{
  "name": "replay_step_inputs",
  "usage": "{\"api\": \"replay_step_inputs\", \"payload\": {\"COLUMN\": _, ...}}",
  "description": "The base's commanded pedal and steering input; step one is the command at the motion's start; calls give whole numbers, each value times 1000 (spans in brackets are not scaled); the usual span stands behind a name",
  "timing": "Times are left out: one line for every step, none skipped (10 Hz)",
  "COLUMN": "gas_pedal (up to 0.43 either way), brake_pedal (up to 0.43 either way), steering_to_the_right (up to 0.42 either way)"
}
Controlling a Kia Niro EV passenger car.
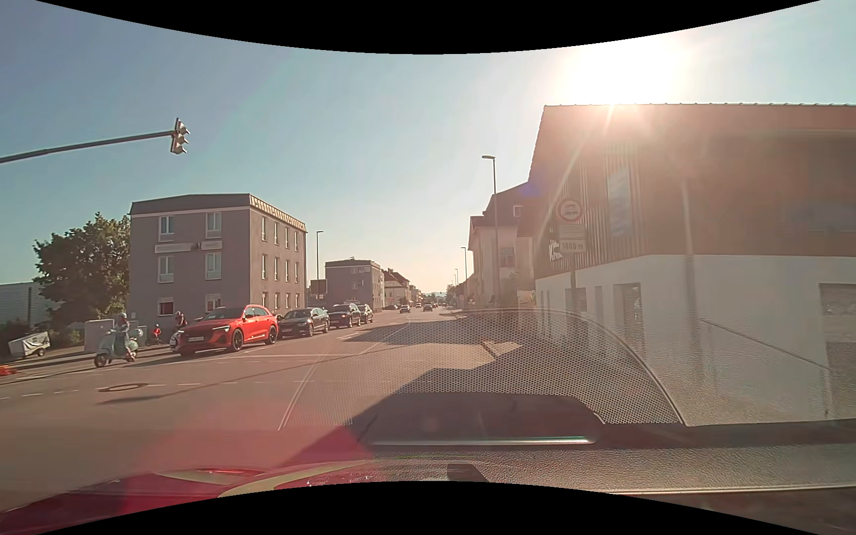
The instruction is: Follow the waypoints while adhering to traffic rules and regulations
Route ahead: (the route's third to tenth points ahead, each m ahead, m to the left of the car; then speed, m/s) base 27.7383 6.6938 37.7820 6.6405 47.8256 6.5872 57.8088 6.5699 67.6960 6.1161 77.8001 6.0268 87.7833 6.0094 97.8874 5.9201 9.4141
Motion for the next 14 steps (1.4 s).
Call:
{"api": "replay_step_inputs", "payload": {"gas_pedal": 350, "brake_pedal": 0, "steering_to_the_right": 6}}
{"api": "replay_step_inputs", "payload": {"gas_pedal": 350, "brake_pedal": 0, "steering_to_the_right": 6}}
{"api": "replay_step_inputs", "payload": {"gas_pedal": 350, "brake_pedal": 0, "steering_to_the_right": 6}}
{"api": "replay_step_inputs", "payload": {"gas_pedal": 350, "brake_pedal": 0, "steering_to_the_right": 5}}
{"api": "replay_step_inputs", "payload": {"gas_pedal": 350, "brake_pedal": 0, "steering_to_the_right": 4}}
{"api": "replay_step_inputs", "payload": {"gas_pedal": 350, "brake_pedal": 0, "steering_to_the_right": 3}}
{"api": "replay_step_inputs", "payload": {"gas_pedal": 350, "brake_pedal": 0, "steering_to_the_right": 2}}
{"api": "replay_step_inputs", "payload": {"gas_pedal": 339, "brake_pedal": 0, "steering_to_the_right": 2}}
{"api": "replay_step_inputs", "payload": {"gas_pedal": 339, "brake_pedal": 0, "steering_to_the_right": 2}}
{"api": "replay_step_inputs", "payload": {"gas_pedal": 331, "brake_pedal": 0, "steering_to_the_right": 1}}
{"api": "replay_step_inputs", "payload": {"gas_pedal": 331, "brake_pedal": 0, "steering_to_the_right": 0}}
{"api": "replay_step_inputs", "payload": {"gas_pedal": 319, "brake_pedal": 0, "steering_to_the_right": -5}}
{"api": "replay_step_inputs", "payload": {"gas_pedal": 319, "brake_pedal": 0, "steering_to_the_right": -6}}
{"api": "replay_step_inputs", "payload": {"gas_pedal": 299, "brake_pedal": 0, "steering_to_the_right": -8}}
